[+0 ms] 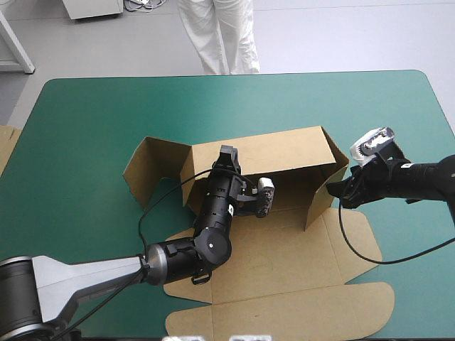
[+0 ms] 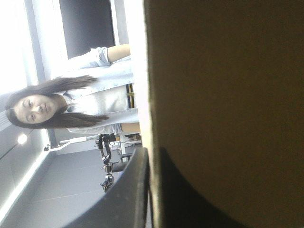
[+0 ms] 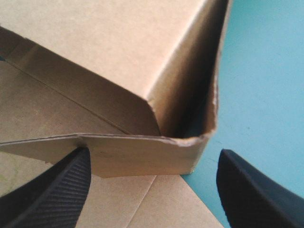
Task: Fold the box
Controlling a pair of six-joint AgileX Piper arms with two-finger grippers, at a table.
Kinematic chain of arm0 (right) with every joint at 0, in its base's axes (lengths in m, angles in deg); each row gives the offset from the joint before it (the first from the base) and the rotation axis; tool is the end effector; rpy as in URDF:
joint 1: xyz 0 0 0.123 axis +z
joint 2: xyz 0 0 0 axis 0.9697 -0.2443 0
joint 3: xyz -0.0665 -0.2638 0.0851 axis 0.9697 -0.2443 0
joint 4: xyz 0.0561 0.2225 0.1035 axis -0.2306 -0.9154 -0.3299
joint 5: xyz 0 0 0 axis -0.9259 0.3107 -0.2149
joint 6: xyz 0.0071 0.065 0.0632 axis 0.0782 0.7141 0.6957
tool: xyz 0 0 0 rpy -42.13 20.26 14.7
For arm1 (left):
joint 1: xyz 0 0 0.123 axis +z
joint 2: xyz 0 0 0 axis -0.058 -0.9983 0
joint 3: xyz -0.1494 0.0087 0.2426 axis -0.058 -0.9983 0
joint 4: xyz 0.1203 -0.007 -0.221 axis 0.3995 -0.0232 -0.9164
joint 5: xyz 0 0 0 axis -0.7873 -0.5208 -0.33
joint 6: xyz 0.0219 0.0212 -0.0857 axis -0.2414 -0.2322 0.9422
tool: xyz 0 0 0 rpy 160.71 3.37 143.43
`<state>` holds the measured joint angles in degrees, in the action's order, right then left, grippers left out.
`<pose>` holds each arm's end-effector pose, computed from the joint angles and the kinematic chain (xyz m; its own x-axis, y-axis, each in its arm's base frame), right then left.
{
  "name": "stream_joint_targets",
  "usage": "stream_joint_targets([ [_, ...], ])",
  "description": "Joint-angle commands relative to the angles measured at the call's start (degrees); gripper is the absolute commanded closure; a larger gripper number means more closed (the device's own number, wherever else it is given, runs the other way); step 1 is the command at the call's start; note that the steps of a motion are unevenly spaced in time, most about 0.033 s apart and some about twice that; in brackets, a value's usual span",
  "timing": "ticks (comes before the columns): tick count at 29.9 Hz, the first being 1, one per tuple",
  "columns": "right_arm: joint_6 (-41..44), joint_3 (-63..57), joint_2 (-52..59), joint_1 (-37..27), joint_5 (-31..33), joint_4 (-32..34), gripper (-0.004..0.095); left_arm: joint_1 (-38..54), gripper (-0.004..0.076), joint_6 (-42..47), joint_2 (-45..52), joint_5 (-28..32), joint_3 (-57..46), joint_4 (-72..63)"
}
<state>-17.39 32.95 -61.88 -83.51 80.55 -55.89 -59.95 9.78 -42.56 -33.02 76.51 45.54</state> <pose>0.2447 0.0181 0.3200 -0.5788 -0.3814 -0.7207 -0.6144 0.7852 0.0779 0.2114 -0.2668 0.2672 0.2254 0.9735 0.0386 0.2033 -0.0858 0.9753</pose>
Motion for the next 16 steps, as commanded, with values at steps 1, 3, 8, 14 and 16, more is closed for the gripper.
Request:
stream_joint_targets([
  [1,-1.1,1.2,1.2,1.7,-4.0,-1.0,0.0213,-0.1,0.0734,0.6,1.4,0.2,1.0,-0.8],
  [3,-1.1,1.2,1.2,1.7,-5.2,-1.3,0.0212,-0.1,0.0734,0.6,1.4,0.2,1.0,-0.8],
  [8,-1.7,1.2,1.2,1.7,-5.6,-1.7,0.0212,-0.1,0.0734,0.6,1.4,0.2,1.0,-0.8],
  [14,-3.1,1.1,-1.3,1.7,-5.9,-5.0,0.0212,-0.1,0.0734,0.6,1.4,0.2,1.0,-0.8],
  [16,-3.1,1.1,-2.2,1.7,-6.3,-6.1,0.0212,-0.1,0.0734,0.6,1.4,0.2,1.0,-0.8],
])
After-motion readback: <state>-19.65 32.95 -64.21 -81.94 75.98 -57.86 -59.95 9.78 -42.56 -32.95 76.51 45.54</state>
